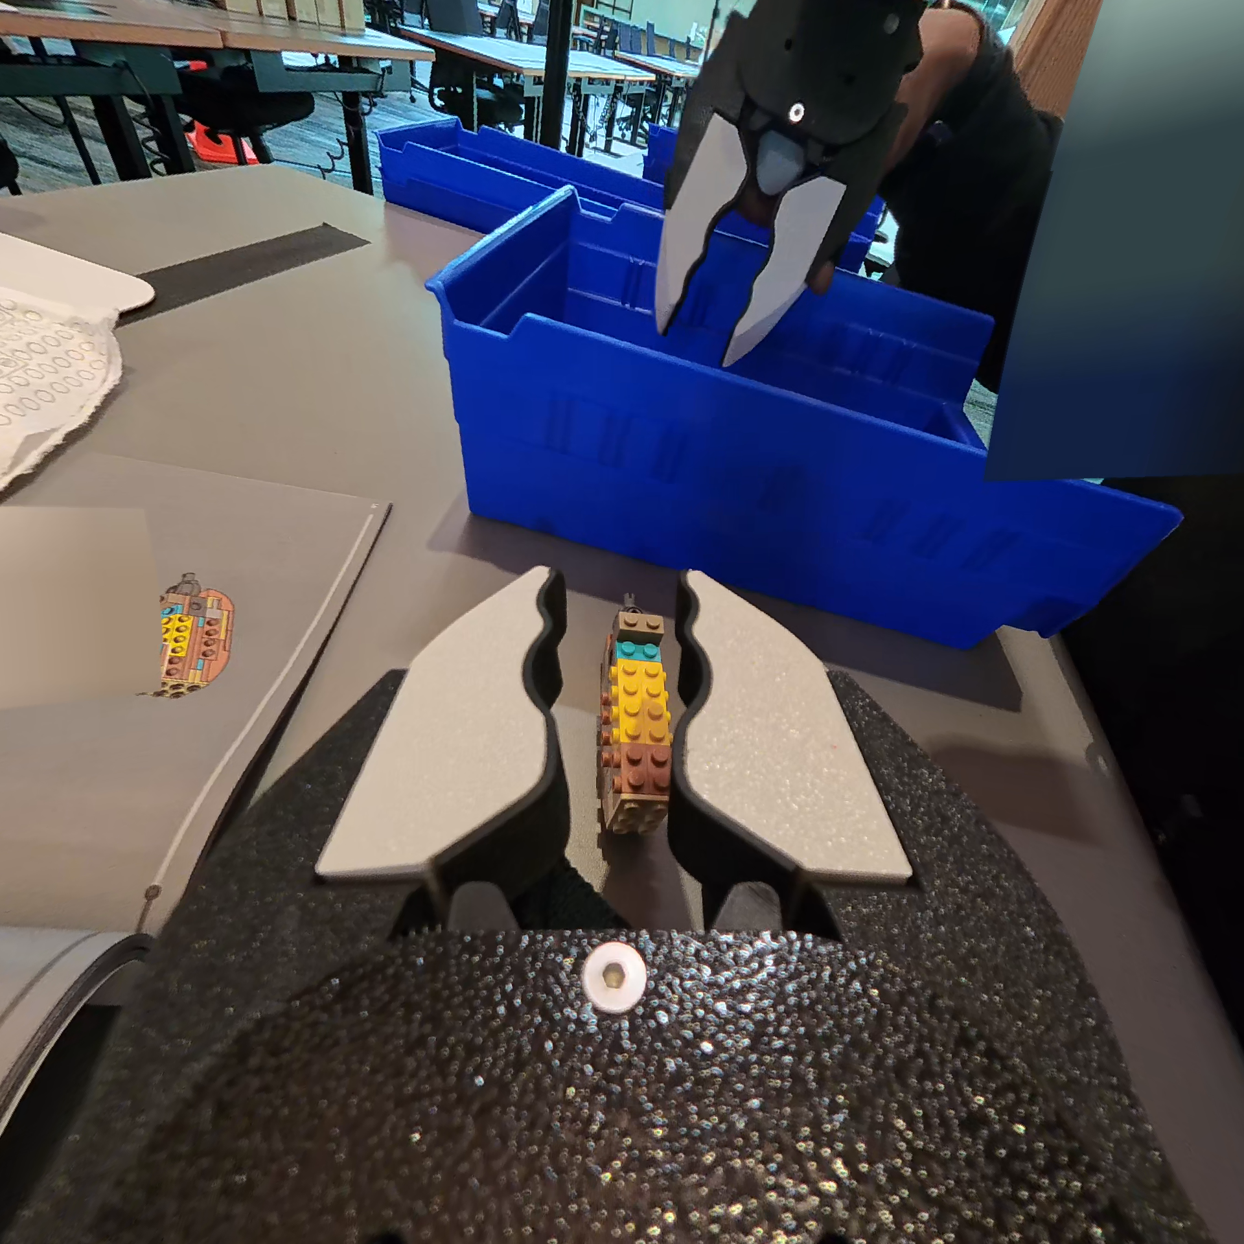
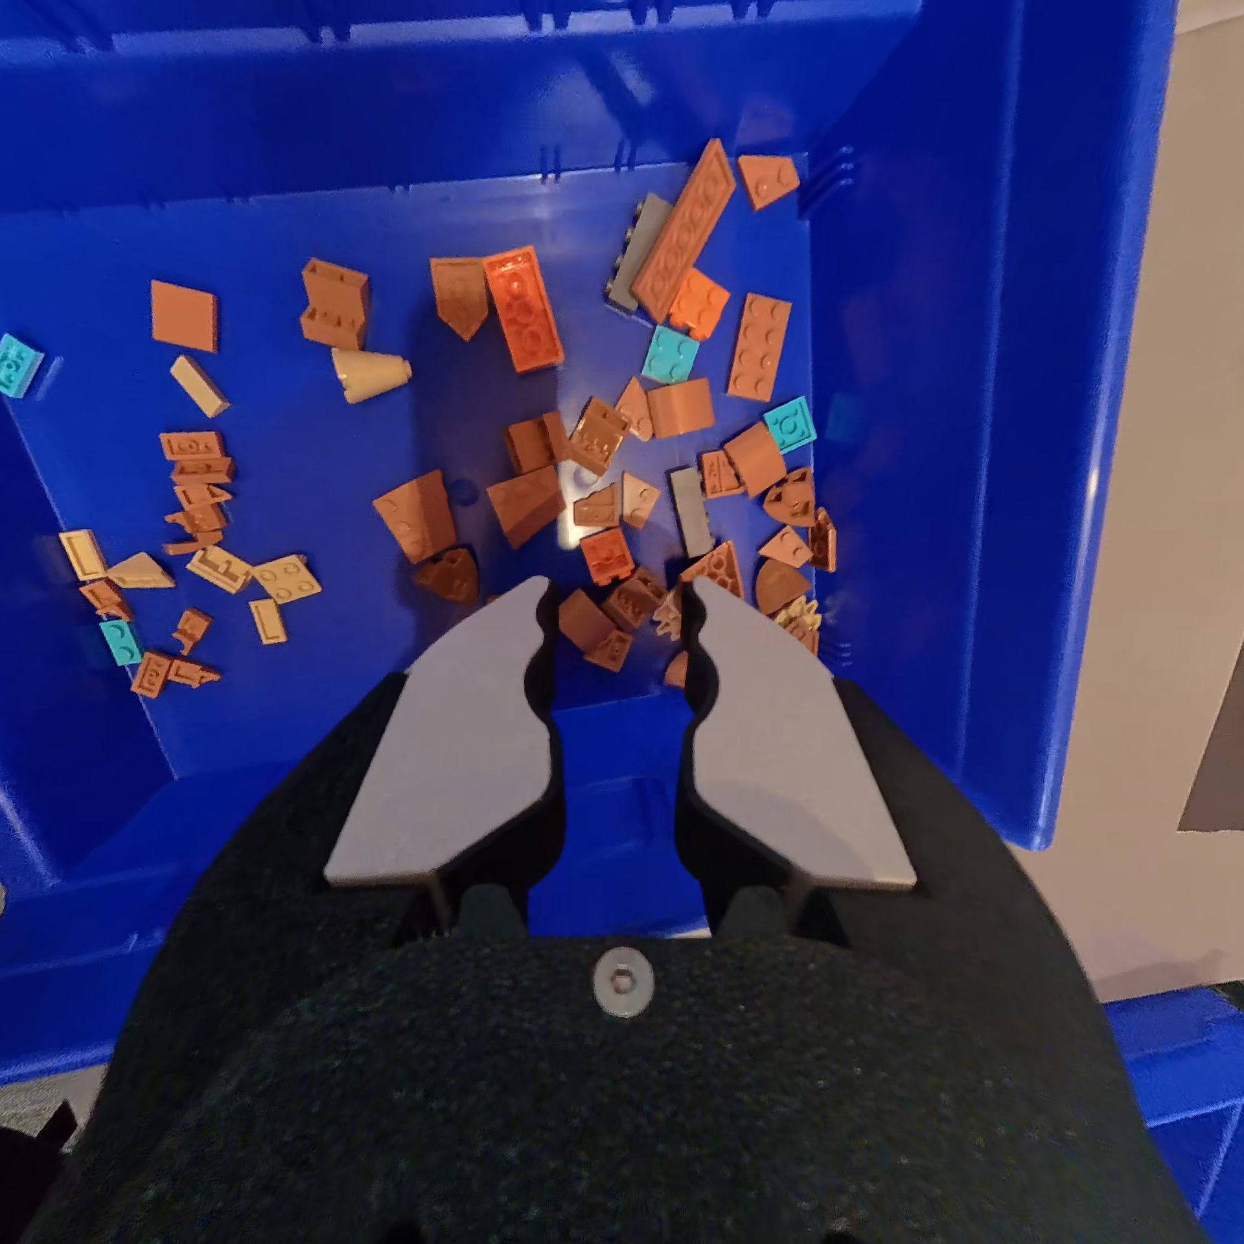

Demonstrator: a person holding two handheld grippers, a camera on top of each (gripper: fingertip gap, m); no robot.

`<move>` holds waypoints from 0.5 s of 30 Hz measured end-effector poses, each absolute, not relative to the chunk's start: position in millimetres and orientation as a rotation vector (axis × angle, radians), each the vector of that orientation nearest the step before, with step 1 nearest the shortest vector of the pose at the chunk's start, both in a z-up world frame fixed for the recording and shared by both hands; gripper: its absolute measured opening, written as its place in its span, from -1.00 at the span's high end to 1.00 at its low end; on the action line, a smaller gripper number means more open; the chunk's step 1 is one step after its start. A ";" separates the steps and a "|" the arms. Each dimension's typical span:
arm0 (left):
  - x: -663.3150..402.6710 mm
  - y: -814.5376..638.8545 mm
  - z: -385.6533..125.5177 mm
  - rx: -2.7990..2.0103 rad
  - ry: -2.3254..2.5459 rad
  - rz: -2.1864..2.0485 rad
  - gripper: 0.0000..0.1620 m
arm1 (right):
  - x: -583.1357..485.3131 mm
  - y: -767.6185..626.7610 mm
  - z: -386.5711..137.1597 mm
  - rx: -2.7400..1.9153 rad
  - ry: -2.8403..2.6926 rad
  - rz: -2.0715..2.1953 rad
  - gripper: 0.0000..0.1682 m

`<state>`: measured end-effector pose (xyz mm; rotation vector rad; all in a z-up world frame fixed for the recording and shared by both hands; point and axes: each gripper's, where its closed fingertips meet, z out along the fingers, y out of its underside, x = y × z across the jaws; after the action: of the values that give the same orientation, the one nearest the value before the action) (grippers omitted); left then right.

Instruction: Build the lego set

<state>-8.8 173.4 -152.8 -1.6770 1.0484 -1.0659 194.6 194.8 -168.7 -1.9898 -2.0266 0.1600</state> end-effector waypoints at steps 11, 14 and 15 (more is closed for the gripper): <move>-8.9 174.1 -153.1 -1.683 1.044 -1.069 0.62 | 208.2 188.6 -166.2 -2.011 -2.053 0.128 0.61; -9.0 174.4 -153.0 -1.684 1.042 -1.072 0.62 | 209.1 188.0 -168.0 -2.010 -2.080 0.103 0.62; -9.1 174.4 -153.0 -1.684 1.041 -1.072 0.62 | 208.4 187.7 -168.1 -2.006 -2.086 0.103 0.63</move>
<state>-9.1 174.4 -153.0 -1.6838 1.0411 -1.0722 208.4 187.7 -168.1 -2.0065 -2.0860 0.1033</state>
